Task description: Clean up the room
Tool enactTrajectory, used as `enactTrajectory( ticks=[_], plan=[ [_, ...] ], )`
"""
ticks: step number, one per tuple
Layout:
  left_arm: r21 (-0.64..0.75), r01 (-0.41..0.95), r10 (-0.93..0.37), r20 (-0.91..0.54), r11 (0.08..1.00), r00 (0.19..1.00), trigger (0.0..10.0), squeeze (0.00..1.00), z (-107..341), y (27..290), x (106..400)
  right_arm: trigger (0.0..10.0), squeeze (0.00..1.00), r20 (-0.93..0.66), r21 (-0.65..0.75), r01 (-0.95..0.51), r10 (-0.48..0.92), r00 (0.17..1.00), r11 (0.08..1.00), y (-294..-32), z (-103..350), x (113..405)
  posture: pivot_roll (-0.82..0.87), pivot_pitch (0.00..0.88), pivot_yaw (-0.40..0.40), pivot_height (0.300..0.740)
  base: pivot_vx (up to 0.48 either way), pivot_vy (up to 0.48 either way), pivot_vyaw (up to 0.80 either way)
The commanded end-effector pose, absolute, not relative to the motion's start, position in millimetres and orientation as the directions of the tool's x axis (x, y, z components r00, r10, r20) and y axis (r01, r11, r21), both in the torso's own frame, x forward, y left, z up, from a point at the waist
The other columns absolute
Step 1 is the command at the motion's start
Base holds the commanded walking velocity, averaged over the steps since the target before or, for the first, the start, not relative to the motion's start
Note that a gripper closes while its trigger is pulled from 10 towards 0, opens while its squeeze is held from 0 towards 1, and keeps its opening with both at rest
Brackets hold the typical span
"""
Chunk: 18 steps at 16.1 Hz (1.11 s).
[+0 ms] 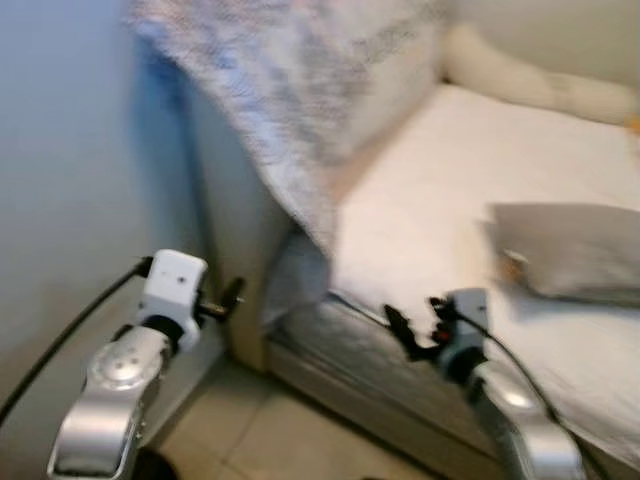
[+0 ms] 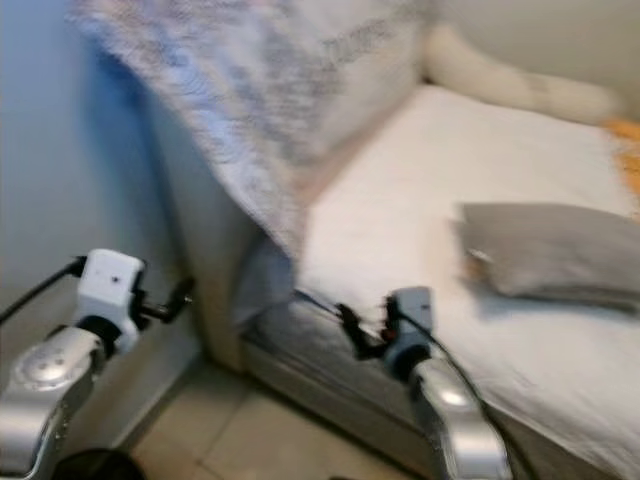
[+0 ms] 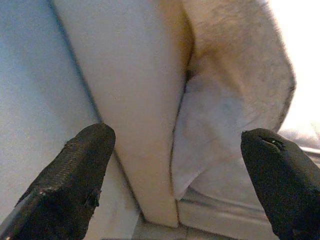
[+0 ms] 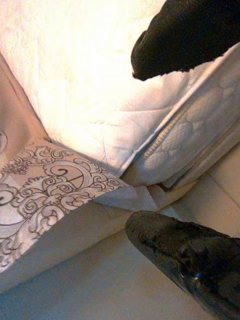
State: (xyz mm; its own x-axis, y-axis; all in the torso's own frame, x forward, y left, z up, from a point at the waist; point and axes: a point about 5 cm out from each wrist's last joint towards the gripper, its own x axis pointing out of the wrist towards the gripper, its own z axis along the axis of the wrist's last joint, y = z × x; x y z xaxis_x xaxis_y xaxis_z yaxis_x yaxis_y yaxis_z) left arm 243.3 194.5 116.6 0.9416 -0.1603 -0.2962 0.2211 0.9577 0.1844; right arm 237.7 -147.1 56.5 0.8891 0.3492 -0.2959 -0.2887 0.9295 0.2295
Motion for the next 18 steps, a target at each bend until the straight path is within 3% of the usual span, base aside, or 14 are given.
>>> enactTrajectory(
  ticks=[1, 8, 12, 13, 18],
  plan=[
    [0.187, 0.235, -0.179, -0.274, 0.954, 0.945, 10.0, 0.00, 119.2, 188.0, 246.7, 10.0, 1.00, -0.275, 0.227, -0.237, 0.296, 0.915, 0.945, -156.6, 60.3, 241.8, 0.03, 0.000, -0.048, 0.740, 0.000, 0.000, -0.74],
    [0.183, 0.243, -0.203, -0.212, 0.953, 0.956, 10.0, 0.00, 126.2, 177.8, 251.0, 10.0, 1.00, -0.227, 0.266, -0.163, 0.226, 0.947, 0.950, -160.5, 60.0, 249.7, 0.05, 0.000, -0.058, 0.740, 0.000, 0.000, -0.68],
    [0.196, 0.159, -0.118, -0.202, 0.968, 0.972, 10.0, 0.00, 124.3, 187.7, 251.6, 10.0, 1.00, -0.234, 0.237, -0.027, 0.084, 0.969, 0.971, -163.7, 58.1, 252.5, 0.06, 0.000, -0.066, 0.740, 0.000, 0.000, 0.00],
    [0.185, 0.142, -0.106, -0.190, 0.972, 0.976, 10.0, 0.00, 126.1, 189.5, 254.1, 10.0, 0.00, -0.226, 0.216, -0.046, 0.096, 0.969, 0.975, -160.8, 62.3, 254.2, 0.03, 0.000, -0.059, 0.740, 0.000, 0.000, 0.00],
    [0.178, 0.136, -0.103, -0.183, 0.975, 0.978, 10.0, 0.00, 124.1, 187.8, 256.7, 10.0, 0.00, -0.202, 0.196, -0.047, 0.088, 0.975, 0.980, -164.8, 70.9, 262.4, 0.02, 0.000, -0.066, 0.740, 0.000, -0.061, 0.00]
  ],
)
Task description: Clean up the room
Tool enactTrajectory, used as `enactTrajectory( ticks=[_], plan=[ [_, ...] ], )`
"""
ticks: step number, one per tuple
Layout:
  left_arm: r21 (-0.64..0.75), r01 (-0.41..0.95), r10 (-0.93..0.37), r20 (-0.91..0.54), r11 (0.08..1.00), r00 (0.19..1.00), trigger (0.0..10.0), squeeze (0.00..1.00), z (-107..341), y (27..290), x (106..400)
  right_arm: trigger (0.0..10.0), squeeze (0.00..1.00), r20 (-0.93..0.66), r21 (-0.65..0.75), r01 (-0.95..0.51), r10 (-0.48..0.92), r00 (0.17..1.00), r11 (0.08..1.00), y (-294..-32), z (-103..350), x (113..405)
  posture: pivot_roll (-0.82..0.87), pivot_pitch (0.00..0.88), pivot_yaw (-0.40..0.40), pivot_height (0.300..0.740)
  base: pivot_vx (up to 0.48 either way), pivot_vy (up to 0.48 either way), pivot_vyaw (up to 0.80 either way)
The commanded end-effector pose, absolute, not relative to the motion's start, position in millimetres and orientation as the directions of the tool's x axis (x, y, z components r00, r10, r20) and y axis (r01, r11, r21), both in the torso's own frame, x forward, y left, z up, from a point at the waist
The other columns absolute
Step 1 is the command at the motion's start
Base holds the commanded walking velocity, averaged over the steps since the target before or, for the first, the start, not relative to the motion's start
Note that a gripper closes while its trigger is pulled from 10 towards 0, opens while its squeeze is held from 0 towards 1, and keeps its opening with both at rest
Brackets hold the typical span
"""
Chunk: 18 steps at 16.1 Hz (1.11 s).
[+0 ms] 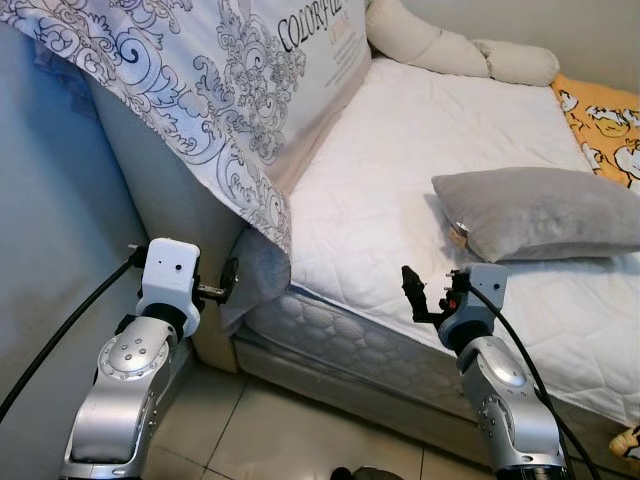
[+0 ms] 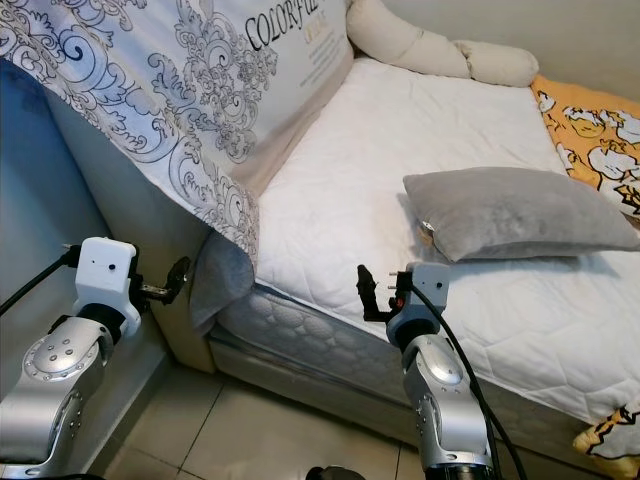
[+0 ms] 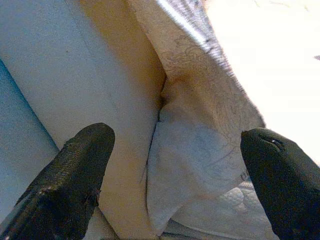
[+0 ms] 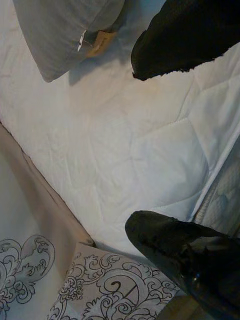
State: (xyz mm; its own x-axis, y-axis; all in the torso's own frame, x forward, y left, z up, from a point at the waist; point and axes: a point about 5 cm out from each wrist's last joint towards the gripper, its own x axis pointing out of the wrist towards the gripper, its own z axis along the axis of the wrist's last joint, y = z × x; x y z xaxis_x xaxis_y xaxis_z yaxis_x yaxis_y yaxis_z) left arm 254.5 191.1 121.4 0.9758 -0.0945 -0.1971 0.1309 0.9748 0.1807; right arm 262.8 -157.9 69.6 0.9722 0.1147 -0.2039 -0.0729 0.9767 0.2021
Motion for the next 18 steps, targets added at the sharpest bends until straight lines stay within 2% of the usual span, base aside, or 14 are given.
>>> enactTrajectory(
  ticks=[1, 13, 18],
  plan=[
    [0.179, 0.136, -0.103, -0.182, 0.974, 0.978, 10.0, 0.00, 124.5, 187.7, 257.0, 10.0, 0.00, -0.205, 0.195, -0.043, 0.084, 0.975, 0.980, -164.7, 69.9, 261.6, 0.03, 0.000, -0.065, 0.740, 0.000, -0.304, 0.00],
    [0.200, 0.123, -0.092, -0.159, 0.972, 0.983, 10.0, 0.00, 128.9, 196.8, 264.5, 10.0, 0.00, -0.233, 0.187, -0.088, 0.132, 0.964, 0.978, -155.1, 64.9, 260.7, 0.04, 0.000, -0.087, 0.740, 0.000, -0.303, 0.00],
    [0.172, 0.113, -0.085, -0.160, 0.979, 0.983, 10.0, 0.00, 129.0, 199.2, 270.2, 10.0, 0.00, -0.229, 0.171, -0.107, 0.145, 0.962, 0.979, -155.1, 67.0, 269.1, 0.04, 0.000, -0.079, 0.740, 0.000, 0.000, 0.00]
  ],
)
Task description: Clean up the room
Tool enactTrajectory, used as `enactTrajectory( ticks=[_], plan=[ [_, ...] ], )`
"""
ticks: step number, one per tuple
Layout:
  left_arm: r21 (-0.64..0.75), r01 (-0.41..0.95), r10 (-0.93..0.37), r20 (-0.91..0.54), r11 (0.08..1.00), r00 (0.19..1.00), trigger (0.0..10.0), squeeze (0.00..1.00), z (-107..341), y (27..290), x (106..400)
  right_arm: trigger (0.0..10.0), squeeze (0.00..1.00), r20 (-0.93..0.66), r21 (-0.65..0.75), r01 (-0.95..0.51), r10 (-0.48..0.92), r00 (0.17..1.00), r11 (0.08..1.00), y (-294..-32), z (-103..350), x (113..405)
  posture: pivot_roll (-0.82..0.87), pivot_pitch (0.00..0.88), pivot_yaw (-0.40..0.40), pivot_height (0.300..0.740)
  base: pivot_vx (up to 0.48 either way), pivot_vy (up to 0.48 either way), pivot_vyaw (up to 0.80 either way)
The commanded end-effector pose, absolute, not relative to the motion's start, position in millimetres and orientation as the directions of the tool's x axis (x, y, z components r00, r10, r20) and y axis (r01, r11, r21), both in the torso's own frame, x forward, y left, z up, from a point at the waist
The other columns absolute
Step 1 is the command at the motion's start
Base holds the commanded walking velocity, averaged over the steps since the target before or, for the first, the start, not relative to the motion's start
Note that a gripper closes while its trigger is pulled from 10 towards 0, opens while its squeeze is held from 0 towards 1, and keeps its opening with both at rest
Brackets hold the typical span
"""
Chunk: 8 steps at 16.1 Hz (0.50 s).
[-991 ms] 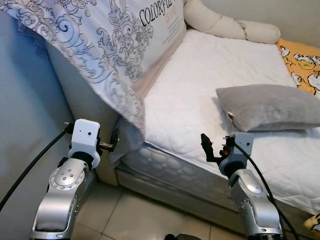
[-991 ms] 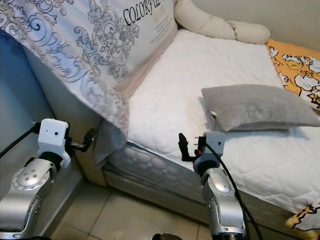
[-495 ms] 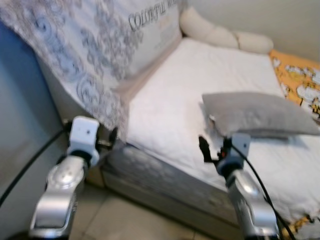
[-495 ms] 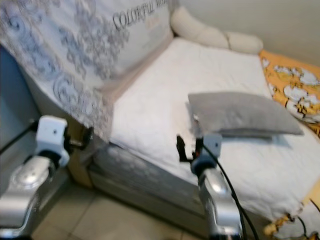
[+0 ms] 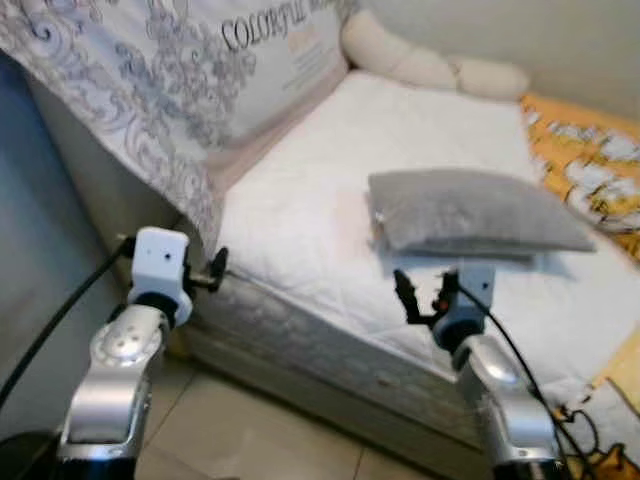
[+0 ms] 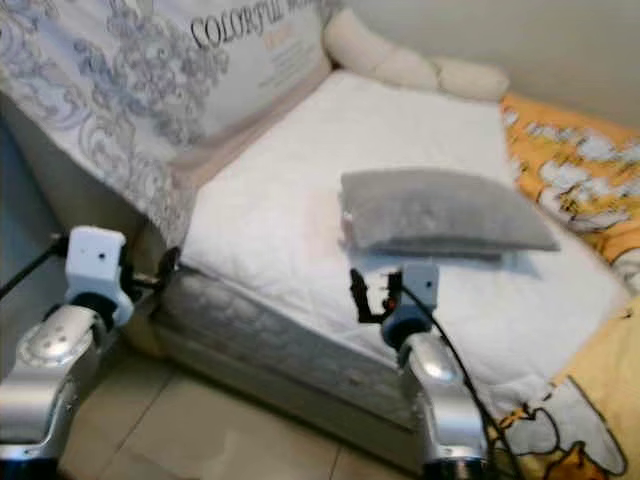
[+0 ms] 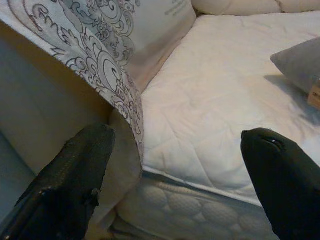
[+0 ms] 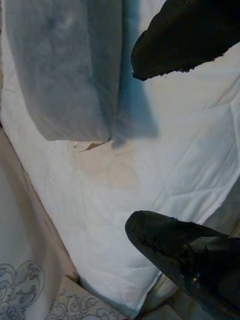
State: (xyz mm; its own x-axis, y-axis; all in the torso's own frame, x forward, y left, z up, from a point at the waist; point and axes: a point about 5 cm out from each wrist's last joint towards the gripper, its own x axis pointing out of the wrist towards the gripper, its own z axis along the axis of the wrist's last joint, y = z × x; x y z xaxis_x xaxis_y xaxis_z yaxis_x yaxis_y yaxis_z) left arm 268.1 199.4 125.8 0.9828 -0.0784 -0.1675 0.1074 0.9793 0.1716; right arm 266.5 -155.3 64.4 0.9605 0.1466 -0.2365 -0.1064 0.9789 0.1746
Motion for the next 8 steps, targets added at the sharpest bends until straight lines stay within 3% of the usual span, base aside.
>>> enactTrajectory(
  ticks=[1, 8],
  plan=[
    [0.170, 0.118, -0.091, -0.157, 0.978, 0.983, 10.0, 0.00, 129.9, 196.7, 272.5, 10.0, 0.00, -0.230, 0.166, -0.105, 0.142, 0.963, 0.980, -155.7, 67.1, 271.1, 0.04, 0.000, -0.081, 0.740, 0.000, 0.000, 0.00],
    [0.169, 0.113, -0.087, -0.155, 0.979, 0.984, 10.0, 0.00, 130.4, 200.2, 277.6, 10.0, 0.00, -0.242, 0.146, -0.176, 0.207, 0.948, 0.974, -148.0, 64.1, 270.3, 0.05, 0.000, -0.101, 0.740, 0.000, 0.000, 0.00]
  ],
)
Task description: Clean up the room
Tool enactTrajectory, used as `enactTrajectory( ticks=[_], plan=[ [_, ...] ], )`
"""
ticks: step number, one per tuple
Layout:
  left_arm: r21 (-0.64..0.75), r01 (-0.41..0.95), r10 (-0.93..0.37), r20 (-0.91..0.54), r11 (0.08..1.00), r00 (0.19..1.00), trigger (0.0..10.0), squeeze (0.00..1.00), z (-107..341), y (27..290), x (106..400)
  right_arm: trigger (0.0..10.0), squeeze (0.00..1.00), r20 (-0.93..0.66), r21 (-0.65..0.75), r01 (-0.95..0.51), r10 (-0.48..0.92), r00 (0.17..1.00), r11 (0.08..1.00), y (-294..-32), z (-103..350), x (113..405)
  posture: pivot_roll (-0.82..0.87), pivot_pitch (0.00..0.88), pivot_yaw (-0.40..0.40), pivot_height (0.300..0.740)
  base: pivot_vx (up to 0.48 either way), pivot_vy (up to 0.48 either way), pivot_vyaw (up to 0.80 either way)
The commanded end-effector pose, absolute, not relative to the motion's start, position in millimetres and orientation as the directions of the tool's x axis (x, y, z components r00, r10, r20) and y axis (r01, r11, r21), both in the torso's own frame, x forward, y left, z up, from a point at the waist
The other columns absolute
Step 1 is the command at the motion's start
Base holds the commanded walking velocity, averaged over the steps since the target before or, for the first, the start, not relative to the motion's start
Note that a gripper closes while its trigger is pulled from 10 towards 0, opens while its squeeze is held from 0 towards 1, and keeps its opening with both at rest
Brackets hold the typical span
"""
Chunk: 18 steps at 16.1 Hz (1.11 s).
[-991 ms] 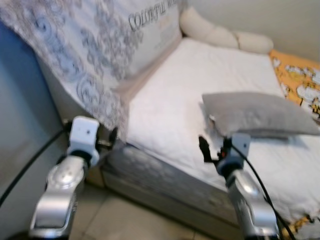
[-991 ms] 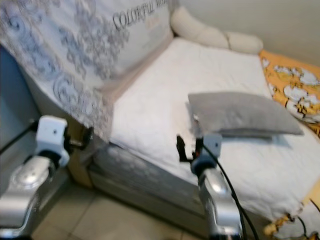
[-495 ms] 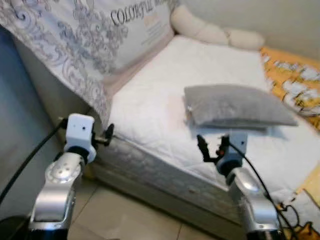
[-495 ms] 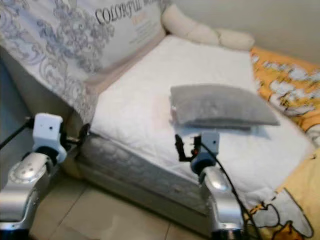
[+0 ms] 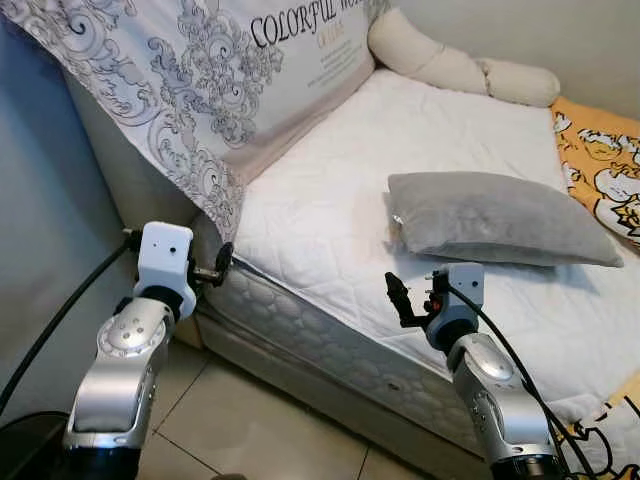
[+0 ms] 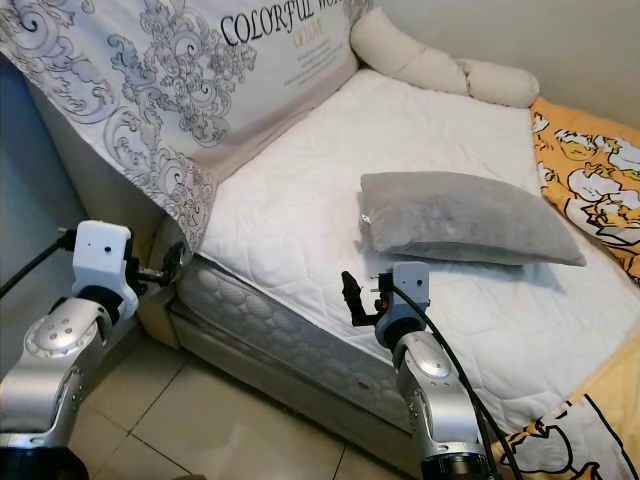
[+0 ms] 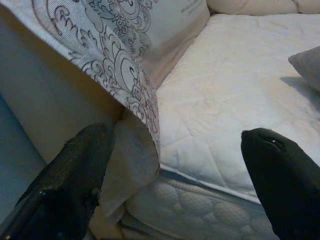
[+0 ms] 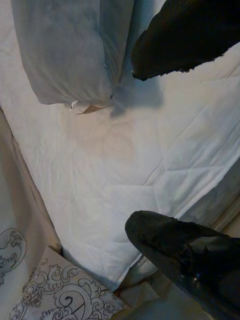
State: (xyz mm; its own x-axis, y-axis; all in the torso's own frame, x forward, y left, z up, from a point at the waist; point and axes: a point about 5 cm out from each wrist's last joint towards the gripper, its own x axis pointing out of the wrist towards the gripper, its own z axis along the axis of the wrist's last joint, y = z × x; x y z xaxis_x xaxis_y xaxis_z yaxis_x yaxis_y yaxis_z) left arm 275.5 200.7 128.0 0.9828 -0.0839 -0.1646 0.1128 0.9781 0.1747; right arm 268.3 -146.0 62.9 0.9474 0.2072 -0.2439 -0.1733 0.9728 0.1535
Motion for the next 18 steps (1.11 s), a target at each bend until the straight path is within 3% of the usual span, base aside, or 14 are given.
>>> enactTrajectory(
  ticks=[1, 5, 18],
  plan=[
    [0.178, 0.123, -0.095, -0.162, 0.976, 0.982, 10.0, 0.00, 129.9, 200.7, 277.4, 10.0, 0.00, -0.249, 0.145, -0.181, 0.213, 0.945, 0.973, -147.5, 62.7, 269.3, 0.06, 0.000, -0.101, 0.740, 0.000, 0.000, 0.00],
    [0.197, 0.143, -0.108, -0.179, 0.970, 0.978, 10.0, 0.00, 129.4, 204.7, 274.9, 10.0, 0.00, -0.283, 0.168, -0.122, 0.166, 0.945, 0.978, -155.8, 53.8, 267.3, 0.07, 0.000, -0.083, 0.740, 0.000, 0.000, 0.00],
    [0.147, 0.174, -0.145, -0.189, 0.974, 0.971, 10.0, 0.00, 124.8, 190.9, 274.1, 10.0, 0.00, -0.297, 0.143, -0.129, 0.167, 0.940, 0.981, -168.5, 55.0, 269.8, 0.04, 0.000, -0.072, 0.740, 0.000, 0.000, 0.00]
  ],
)
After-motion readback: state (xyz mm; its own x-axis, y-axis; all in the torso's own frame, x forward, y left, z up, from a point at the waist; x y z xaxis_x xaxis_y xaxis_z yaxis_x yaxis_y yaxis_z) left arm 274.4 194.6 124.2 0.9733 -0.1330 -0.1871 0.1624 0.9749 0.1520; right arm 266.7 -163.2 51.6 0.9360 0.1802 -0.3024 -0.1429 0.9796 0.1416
